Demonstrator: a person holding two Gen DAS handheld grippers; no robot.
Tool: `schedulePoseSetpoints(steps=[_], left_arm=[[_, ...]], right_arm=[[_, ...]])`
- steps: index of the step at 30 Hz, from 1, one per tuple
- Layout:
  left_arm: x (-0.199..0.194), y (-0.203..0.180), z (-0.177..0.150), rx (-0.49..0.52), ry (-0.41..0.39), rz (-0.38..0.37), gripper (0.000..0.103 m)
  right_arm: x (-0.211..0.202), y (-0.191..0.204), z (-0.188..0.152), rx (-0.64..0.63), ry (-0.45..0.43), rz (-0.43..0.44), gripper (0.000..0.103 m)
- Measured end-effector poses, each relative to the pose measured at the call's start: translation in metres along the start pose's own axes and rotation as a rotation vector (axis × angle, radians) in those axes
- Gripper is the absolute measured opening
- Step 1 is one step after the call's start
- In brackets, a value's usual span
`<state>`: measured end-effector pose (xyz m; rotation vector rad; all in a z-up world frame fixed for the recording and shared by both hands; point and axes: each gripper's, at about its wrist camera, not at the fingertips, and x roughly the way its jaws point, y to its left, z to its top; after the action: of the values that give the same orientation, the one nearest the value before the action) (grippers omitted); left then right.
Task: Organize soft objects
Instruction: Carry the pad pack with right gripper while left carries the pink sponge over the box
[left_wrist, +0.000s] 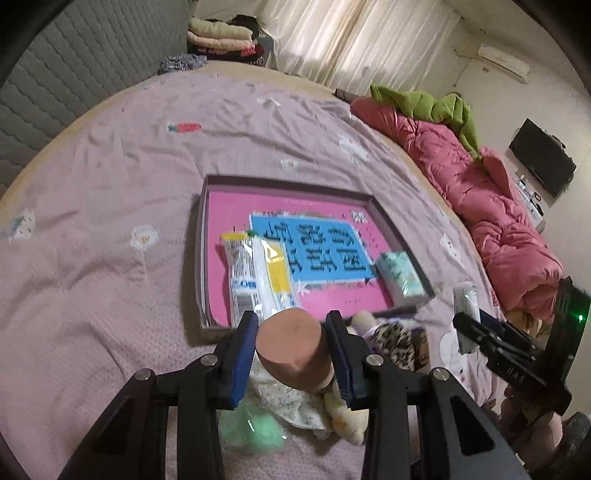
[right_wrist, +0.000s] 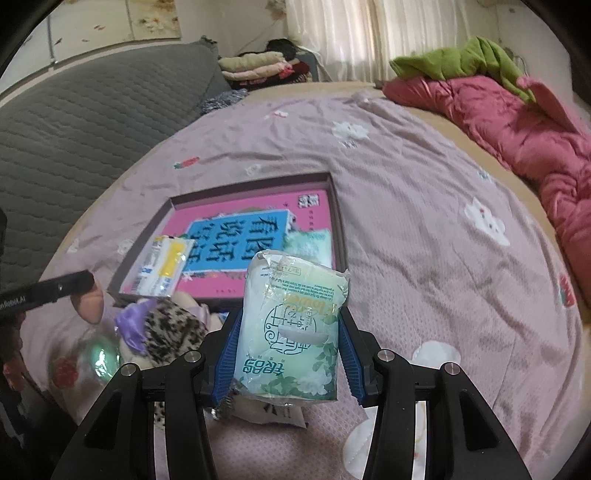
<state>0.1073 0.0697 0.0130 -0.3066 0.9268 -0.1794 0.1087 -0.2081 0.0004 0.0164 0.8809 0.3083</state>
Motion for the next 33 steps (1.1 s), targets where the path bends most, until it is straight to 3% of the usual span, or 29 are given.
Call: schedulePoseSetpoints(steps=[13, 33], left_arm=[[-0.014, -0.008, 0.023, -0.014, -0.058, 0.039, 0.038], [0.013, -0.018, 0.046, 0.01, -0.036, 0.074, 0.038]], right_arm=[[-0.004, 0.03, 0.034, -0.07, -0.056, 0.029, 0.051], [0.023, 0.058, 0.067, -0.125, -0.067, 0.065, 0.051]])
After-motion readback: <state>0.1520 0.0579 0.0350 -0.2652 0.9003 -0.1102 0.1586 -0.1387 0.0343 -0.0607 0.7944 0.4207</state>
